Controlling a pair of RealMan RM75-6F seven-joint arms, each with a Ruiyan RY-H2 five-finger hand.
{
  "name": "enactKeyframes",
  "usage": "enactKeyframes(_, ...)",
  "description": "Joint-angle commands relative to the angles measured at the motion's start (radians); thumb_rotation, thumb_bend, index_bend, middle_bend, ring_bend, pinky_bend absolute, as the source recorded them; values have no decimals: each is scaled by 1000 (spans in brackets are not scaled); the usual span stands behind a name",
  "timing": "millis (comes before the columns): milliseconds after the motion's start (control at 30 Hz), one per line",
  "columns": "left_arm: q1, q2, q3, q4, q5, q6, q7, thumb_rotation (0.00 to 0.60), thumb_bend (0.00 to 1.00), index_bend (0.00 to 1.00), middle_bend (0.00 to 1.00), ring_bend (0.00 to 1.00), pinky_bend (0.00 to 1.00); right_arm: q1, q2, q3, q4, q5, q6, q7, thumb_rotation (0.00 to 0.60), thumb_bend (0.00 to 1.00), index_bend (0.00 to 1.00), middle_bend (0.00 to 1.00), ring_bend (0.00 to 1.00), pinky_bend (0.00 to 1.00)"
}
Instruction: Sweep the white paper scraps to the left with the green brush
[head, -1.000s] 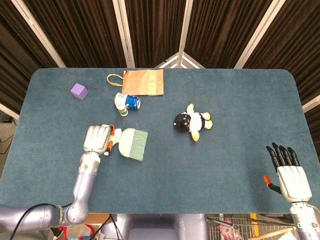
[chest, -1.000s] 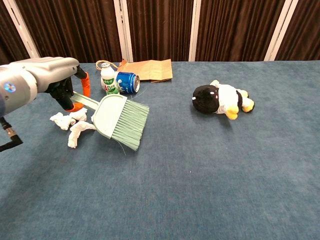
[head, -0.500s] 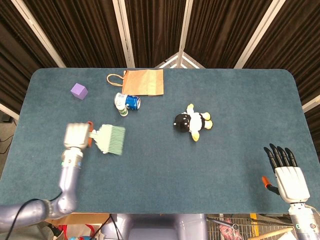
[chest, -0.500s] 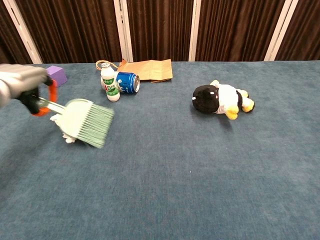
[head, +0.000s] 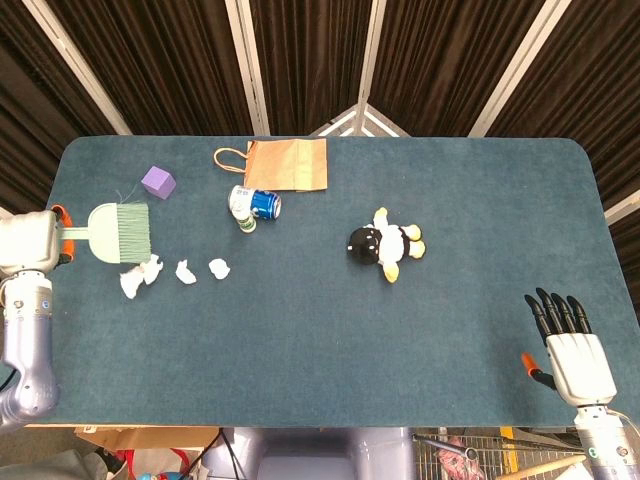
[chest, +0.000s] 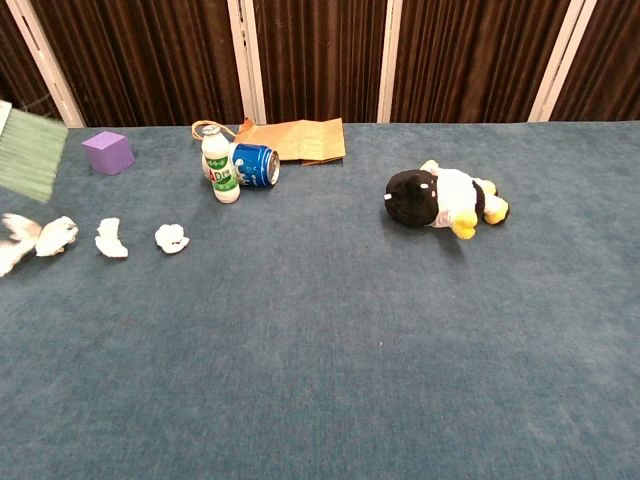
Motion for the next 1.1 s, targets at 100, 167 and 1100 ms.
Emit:
enactKeyframes(100, -7, 4, -7, -82, 44, -10, -22, 600, 735, 782, 1000, 1000, 1000, 3, -2, 1, 2, -1, -2, 0, 600, 321, 0, 0, 0, 12)
enactKeyframes(167, -22, -24, 6, -107, 51, -10, -3, 600, 735, 781, 1000, 1000, 1000, 3, -2, 1, 2, -1, -3, 2, 600, 321, 0, 0, 0, 12)
enactKeyframes(1100, -109, -300, 44, 132, -159, 3, 165, 600, 735, 781, 1000, 1000, 1000, -7, 12, 0, -5, 10, 5, 28, 600, 321, 0, 0, 0, 12)
